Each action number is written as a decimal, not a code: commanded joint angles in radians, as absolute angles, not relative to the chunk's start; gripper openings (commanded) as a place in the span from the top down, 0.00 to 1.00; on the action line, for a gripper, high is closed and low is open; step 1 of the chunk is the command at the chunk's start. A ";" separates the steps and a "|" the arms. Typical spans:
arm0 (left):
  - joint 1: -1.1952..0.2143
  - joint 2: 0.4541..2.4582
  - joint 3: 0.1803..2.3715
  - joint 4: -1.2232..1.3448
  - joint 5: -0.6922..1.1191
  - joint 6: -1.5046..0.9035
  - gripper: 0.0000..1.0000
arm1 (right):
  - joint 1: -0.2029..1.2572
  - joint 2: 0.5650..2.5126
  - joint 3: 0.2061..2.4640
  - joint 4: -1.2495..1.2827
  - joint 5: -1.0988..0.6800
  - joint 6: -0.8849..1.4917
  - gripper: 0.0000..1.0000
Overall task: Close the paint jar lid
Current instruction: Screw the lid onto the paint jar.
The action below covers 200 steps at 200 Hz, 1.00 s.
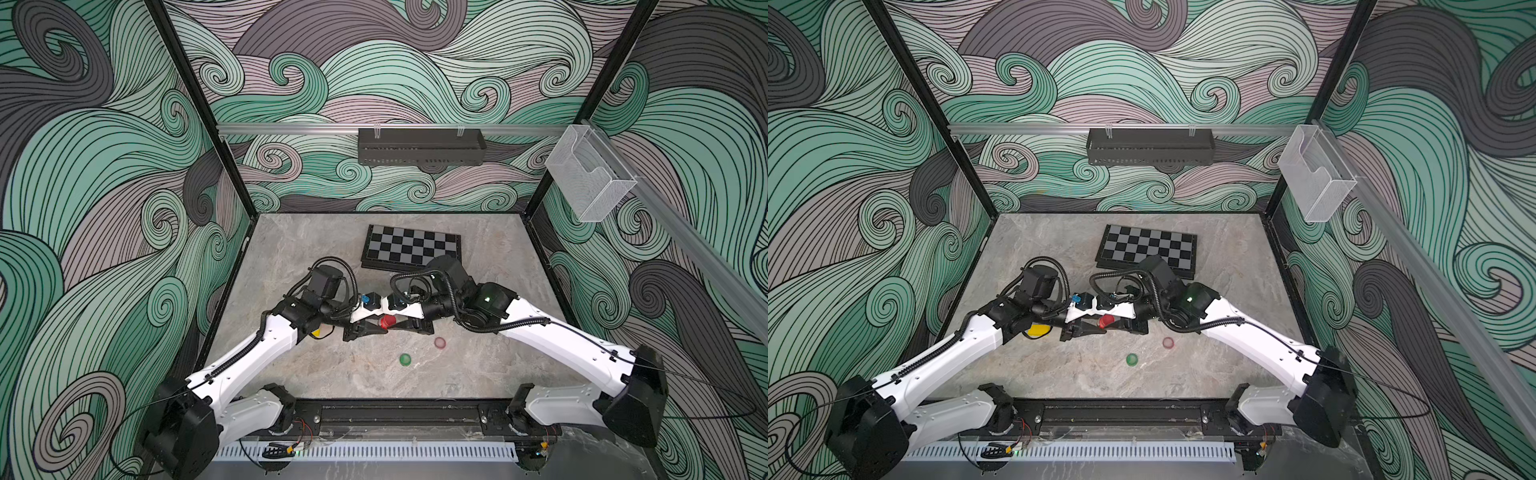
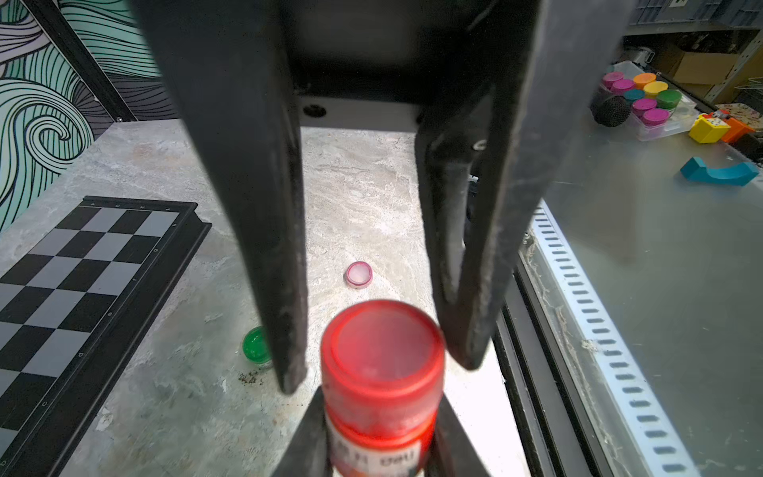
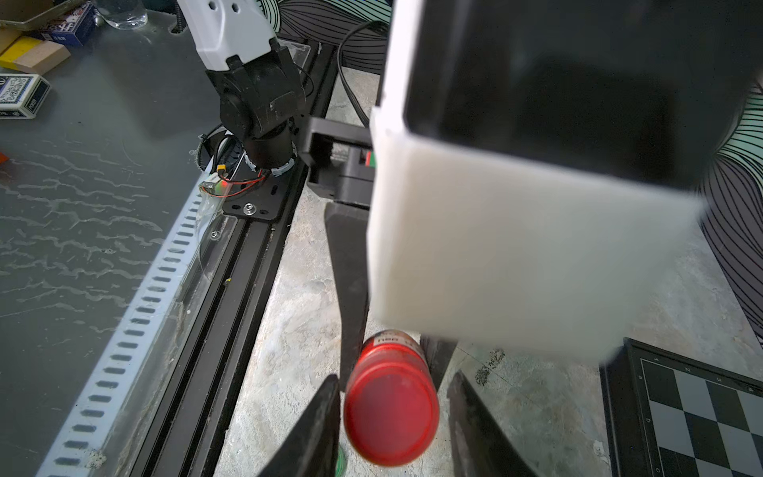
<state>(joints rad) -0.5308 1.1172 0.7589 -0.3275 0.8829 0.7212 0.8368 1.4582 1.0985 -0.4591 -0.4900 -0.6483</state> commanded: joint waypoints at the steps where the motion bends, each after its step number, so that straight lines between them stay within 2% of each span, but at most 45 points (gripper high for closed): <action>1: -0.532 1.101 0.789 -0.314 0.898 0.729 0.74 | 0.841 1.483 1.109 -0.448 -0.496 -0.677 0.60; 23: -0.532 1.098 0.786 -0.305 0.898 0.719 0.74 | 0.840 1.487 1.108 -0.443 -0.489 -0.664 0.63; 46: -0.531 1.091 0.781 -0.279 0.895 0.701 0.74 | 0.843 1.495 1.105 -0.431 -0.471 -0.636 0.72; 68: -0.531 1.080 0.769 -0.240 0.880 0.675 0.74 | 0.848 1.502 1.100 -0.398 -0.437 -0.570 0.84; 82: -0.531 1.074 0.762 -0.212 0.867 0.662 0.74 | 0.854 1.508 1.100 -0.387 -0.425 -0.530 0.88; 125: -0.531 1.035 0.723 -0.114 0.808 0.605 0.74 | 0.877 1.532 1.107 -0.350 -0.316 -0.357 0.89; 151: -0.531 1.008 0.697 -0.056 0.762 0.580 0.74 | 0.887 1.559 1.141 -0.327 -0.247 -0.174 0.96; 179: -0.531 0.984 0.682 -0.020 0.713 0.563 0.74 | 0.917 1.584 1.190 -0.339 -0.186 0.028 0.96; 200: -0.531 0.970 0.668 0.005 0.681 0.555 0.74 | 0.948 1.632 1.275 -0.456 -0.115 0.183 1.00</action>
